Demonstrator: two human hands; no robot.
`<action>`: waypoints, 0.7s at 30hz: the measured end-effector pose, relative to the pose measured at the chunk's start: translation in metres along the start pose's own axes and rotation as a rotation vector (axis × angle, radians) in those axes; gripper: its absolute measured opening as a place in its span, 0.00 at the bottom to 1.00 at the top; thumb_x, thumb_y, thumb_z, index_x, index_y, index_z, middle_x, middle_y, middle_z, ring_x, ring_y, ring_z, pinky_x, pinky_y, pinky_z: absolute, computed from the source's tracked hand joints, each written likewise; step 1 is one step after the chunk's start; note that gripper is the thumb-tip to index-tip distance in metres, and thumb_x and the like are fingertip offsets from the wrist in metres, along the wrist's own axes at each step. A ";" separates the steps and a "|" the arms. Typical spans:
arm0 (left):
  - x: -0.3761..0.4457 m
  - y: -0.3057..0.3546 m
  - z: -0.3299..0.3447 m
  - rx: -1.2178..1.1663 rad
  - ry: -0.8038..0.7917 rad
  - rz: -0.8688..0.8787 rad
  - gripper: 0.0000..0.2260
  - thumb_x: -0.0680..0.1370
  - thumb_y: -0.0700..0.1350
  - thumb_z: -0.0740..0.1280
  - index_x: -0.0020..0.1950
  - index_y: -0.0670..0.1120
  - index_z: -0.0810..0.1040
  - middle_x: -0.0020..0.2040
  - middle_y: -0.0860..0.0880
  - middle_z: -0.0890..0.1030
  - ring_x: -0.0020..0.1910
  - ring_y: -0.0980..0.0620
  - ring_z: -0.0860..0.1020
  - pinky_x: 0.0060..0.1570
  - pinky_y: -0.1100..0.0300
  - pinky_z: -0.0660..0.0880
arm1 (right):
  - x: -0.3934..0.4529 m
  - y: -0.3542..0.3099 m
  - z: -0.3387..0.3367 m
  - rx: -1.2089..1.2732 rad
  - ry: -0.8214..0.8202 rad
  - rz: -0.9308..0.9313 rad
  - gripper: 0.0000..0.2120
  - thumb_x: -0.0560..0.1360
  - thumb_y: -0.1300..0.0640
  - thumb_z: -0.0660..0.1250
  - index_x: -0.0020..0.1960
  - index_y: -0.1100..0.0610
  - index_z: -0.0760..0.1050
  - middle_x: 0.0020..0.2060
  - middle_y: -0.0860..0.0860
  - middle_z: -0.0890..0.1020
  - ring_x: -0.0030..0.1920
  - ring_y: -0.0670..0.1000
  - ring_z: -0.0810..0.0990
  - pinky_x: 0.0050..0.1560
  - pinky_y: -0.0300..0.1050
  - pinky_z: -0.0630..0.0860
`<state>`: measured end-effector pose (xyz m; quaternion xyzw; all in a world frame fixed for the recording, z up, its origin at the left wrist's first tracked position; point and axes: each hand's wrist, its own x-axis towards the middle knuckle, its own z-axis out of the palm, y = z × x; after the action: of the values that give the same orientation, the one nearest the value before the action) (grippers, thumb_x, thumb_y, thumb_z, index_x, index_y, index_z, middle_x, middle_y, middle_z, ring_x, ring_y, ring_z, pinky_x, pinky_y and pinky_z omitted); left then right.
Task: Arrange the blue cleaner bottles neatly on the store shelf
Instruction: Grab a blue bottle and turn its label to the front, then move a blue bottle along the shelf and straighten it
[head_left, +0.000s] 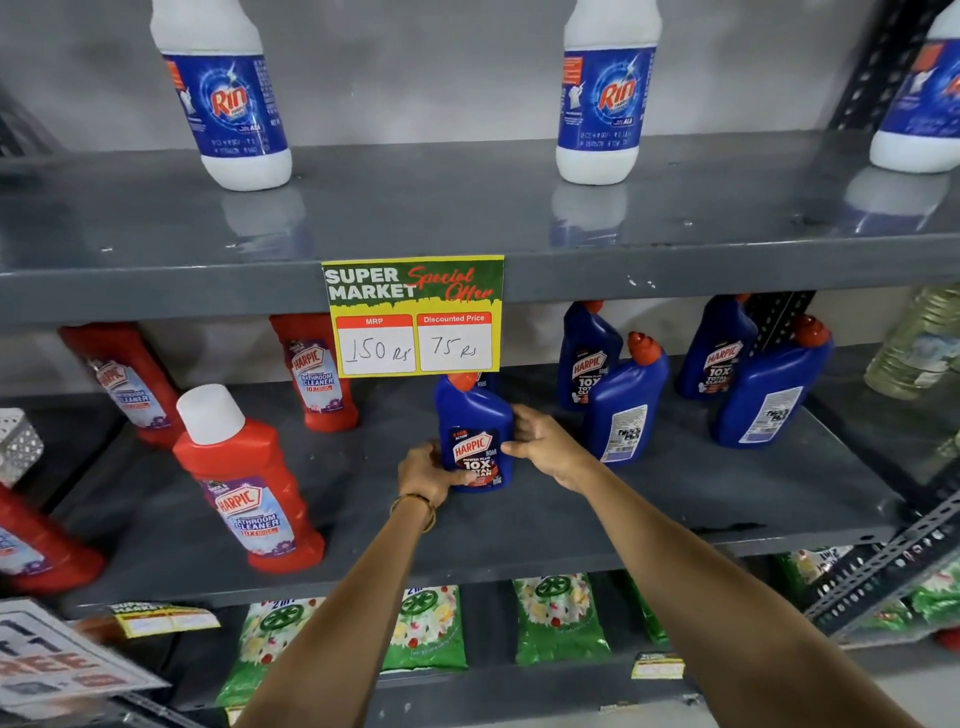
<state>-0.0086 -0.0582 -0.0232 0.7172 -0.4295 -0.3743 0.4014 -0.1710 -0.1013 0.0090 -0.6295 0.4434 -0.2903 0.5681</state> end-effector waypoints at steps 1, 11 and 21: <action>0.000 0.001 0.000 0.012 0.003 0.000 0.24 0.61 0.37 0.78 0.55 0.38 0.77 0.53 0.39 0.82 0.52 0.41 0.80 0.55 0.49 0.77 | 0.001 0.002 0.000 0.000 0.007 0.003 0.25 0.73 0.73 0.62 0.67 0.60 0.66 0.64 0.60 0.75 0.63 0.54 0.75 0.60 0.48 0.73; -0.014 0.000 0.002 0.030 0.017 -0.010 0.17 0.66 0.42 0.75 0.52 0.38 0.79 0.52 0.39 0.83 0.52 0.41 0.80 0.52 0.53 0.75 | -0.006 0.020 -0.002 -0.173 0.141 0.123 0.28 0.73 0.64 0.66 0.71 0.58 0.62 0.68 0.55 0.72 0.68 0.55 0.71 0.68 0.50 0.69; -0.039 -0.023 0.050 -0.208 -0.001 -0.164 0.10 0.63 0.45 0.77 0.37 0.47 0.77 0.35 0.50 0.80 0.47 0.42 0.81 0.54 0.46 0.78 | -0.060 0.055 -0.025 -0.171 0.495 0.237 0.24 0.76 0.60 0.63 0.71 0.58 0.63 0.70 0.56 0.69 0.70 0.55 0.68 0.66 0.46 0.66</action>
<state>-0.0596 -0.0283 -0.0561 0.7041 -0.3283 -0.4491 0.4414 -0.2313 -0.0570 -0.0313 -0.5288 0.6622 -0.3282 0.4172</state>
